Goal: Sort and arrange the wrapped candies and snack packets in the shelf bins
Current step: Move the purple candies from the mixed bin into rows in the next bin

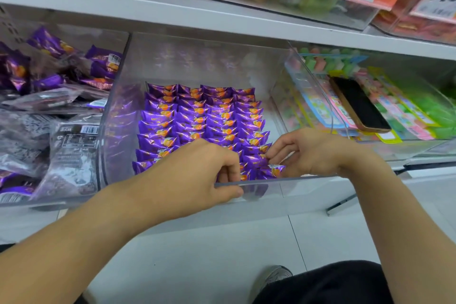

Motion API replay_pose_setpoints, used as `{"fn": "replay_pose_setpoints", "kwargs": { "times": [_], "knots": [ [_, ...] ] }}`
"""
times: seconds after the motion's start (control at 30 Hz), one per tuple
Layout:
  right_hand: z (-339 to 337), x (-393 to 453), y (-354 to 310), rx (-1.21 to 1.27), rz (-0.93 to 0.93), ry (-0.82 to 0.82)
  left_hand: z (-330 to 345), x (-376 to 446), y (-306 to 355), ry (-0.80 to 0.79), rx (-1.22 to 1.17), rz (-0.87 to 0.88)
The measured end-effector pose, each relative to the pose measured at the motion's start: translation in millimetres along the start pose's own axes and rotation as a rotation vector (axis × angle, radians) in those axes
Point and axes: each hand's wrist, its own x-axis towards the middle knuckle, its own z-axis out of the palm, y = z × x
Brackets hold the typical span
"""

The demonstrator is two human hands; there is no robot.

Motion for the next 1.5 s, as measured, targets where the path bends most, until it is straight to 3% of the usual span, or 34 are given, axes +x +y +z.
{"fn": "replay_pose_setpoints", "kwargs": {
  "times": [0.3, 0.53, 0.9, 0.97, 1.07, 1.17, 1.27, 1.5],
  "knots": [
    [5.0, 1.3, -12.6, -0.369, 0.196, 0.066, 1.2, 0.5, 0.1, -0.002, 0.000, -0.006],
    [7.0, -2.8, -13.4, -0.221, 0.183, 0.102, 2.8, 0.0, -1.9, -0.005, 0.018, 0.005],
    [4.7, -6.1, -13.6, -0.316, 0.122, 0.137, 4.9, -5.0, -4.5, 0.066, 0.031, 0.057],
    [2.6, -11.9, -19.6, -0.284, 0.031, 0.290, 1.8, -11.5, -1.7, 0.131, 0.022, 0.091],
    [16.3, -18.6, -44.4, -0.045, -0.349, 0.544, -13.7, -26.0, 6.1, 0.296, -0.013, 0.112],
    [49.1, -25.8, -82.7, 0.163, -0.667, 0.509, -37.4, -43.9, 2.9, 0.477, -0.035, 0.085],
    [79.0, -27.5, -113.8, 0.188, -0.854, 0.479, -63.2, -66.7, -11.6, 0.600, -0.066, 0.014],
    [119.0, -22.0, -172.1, 0.277, -1.017, 0.483, -118.2, -131.1, -56.5, 0.702, 0.025, -0.267]
  ]
}}
